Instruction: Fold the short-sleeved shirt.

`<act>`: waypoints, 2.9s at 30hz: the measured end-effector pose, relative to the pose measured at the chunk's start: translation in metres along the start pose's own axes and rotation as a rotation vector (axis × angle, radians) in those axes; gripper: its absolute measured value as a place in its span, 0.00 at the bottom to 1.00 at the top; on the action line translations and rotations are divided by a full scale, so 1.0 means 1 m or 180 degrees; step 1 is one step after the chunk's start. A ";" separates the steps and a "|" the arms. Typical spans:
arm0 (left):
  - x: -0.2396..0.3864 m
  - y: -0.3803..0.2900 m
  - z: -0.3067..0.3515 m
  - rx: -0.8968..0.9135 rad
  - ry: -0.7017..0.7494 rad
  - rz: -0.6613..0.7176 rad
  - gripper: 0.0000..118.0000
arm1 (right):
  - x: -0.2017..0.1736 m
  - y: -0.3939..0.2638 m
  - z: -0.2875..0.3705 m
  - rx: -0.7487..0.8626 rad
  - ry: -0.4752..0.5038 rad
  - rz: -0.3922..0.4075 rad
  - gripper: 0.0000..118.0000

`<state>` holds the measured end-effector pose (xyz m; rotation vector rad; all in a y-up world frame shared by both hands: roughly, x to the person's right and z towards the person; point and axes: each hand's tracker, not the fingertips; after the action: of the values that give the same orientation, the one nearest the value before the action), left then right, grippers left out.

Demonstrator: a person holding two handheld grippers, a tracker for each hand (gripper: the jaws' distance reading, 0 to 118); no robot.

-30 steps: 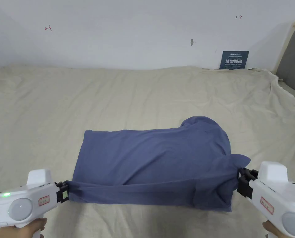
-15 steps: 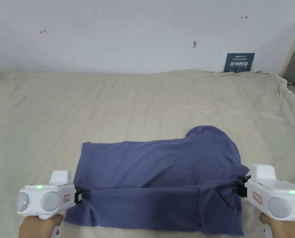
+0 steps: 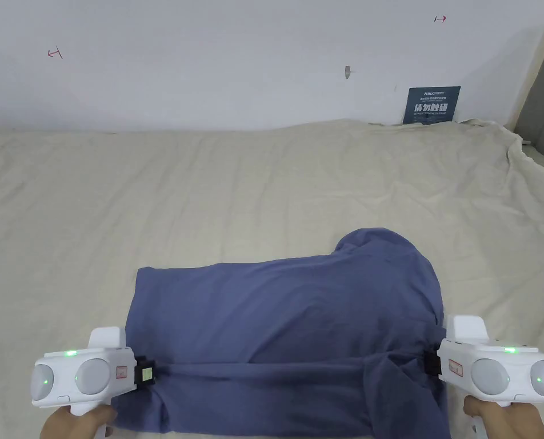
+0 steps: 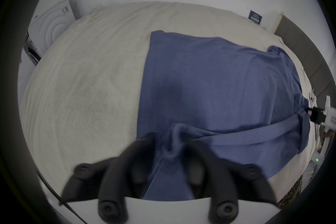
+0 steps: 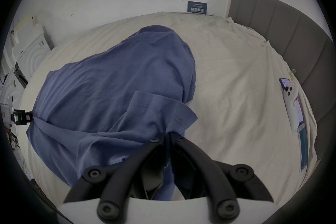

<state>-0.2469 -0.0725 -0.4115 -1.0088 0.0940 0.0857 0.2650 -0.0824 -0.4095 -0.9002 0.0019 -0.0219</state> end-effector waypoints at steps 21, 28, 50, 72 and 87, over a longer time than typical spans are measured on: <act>0.020 -0.074 0.191 0.1333 -0.0197 -0.0003 0.82 | -0.024 -0.045 0.252 0.1963 -0.0055 0.0217 0.51; 0.021 -0.111 0.209 0.1612 -0.0202 -0.0019 0.08 | -0.026 -0.074 0.261 0.2064 -0.0069 0.0117 0.04; -0.002 -0.058 0.095 0.0369 -0.0099 0.0112 0.31 | -0.025 -0.064 0.234 0.1904 0.0037 0.0044 0.00; 0.022 -0.058 0.021 -0.0173 0.0168 -0.0389 0.04 | -0.021 -0.060 0.169 0.1319 -0.0007 -0.0001 0.00; -0.017 -0.044 0.064 0.0094 -0.0359 0.0060 0.04 | -0.024 -0.084 0.054 0.0063 0.0150 -0.0193 0.60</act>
<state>-0.2560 -0.0420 -0.3383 -0.9717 0.0017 0.1577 0.2403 -0.0915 -0.3103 -0.8797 0.0183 -0.0993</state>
